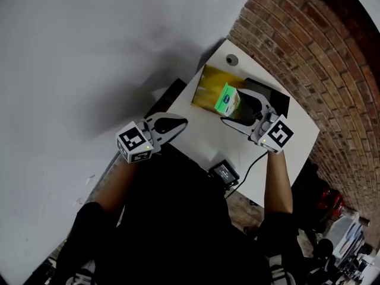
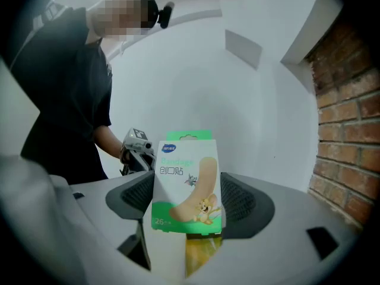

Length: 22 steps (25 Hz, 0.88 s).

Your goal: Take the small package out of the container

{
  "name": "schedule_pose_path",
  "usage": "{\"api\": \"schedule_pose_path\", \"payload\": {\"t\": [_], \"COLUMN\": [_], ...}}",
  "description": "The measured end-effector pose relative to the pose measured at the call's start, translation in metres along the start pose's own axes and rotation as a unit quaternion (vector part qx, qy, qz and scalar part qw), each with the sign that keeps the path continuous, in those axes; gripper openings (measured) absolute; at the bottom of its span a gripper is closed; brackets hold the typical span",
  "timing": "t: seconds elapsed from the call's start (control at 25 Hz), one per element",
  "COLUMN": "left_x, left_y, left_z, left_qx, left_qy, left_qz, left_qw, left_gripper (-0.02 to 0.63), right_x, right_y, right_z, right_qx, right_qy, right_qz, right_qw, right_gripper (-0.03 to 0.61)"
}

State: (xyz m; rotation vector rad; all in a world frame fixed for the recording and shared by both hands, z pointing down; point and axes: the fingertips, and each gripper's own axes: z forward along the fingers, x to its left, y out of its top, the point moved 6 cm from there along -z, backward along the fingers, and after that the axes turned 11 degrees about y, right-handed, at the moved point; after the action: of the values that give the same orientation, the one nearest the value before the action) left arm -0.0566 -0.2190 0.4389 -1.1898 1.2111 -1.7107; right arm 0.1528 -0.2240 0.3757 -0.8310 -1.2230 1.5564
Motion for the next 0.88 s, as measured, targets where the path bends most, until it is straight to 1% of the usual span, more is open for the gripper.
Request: {"api": "schedule_pose_path", "payload": {"t": [0.2, 0.36, 0.52, 0.64, 0.76, 0.88], "left_x": [-0.008, -0.013, -0.017, -0.018, -0.019, -0.022], "left_y": [0.024, 0.035, 0.045, 0.046, 0.04, 0.038], "left_z": [-0.003, -0.006, -0.009, -0.01, -0.011, -0.01], "left_qx": [-0.021, -0.031, -0.032, -0.033, -0.031, -0.029], "left_qy": [-0.009, -0.011, -0.013, -0.018, -0.021, -0.023], "left_qz": [0.025, 0.037, 0.038, 0.036, 0.02, 0.01], "left_qw": [0.9994, 0.9988, 0.9987, 0.9986, 0.9991, 0.9993], "left_gripper": [0.014, 0.014, 0.014, 0.014, 0.014, 0.014], "right_x": [0.026, 0.045, 0.062, 0.069, 0.076, 0.085], "right_y": [0.014, 0.019, 0.02, 0.022, 0.02, 0.009], "right_z": [-0.016, -0.026, -0.03, -0.034, -0.041, -0.047], "right_qx": [-0.086, -0.132, -0.175, -0.219, -0.272, -0.297], "right_qy": [-0.013, -0.025, -0.028, -0.028, -0.03, -0.034], "right_qz": [0.019, 0.029, 0.054, 0.075, 0.104, 0.131], "right_qw": [0.996, 0.99, 0.983, 0.972, 0.956, 0.945], "right_gripper": [0.35, 0.351, 0.35, 0.35, 0.35, 0.35]}}
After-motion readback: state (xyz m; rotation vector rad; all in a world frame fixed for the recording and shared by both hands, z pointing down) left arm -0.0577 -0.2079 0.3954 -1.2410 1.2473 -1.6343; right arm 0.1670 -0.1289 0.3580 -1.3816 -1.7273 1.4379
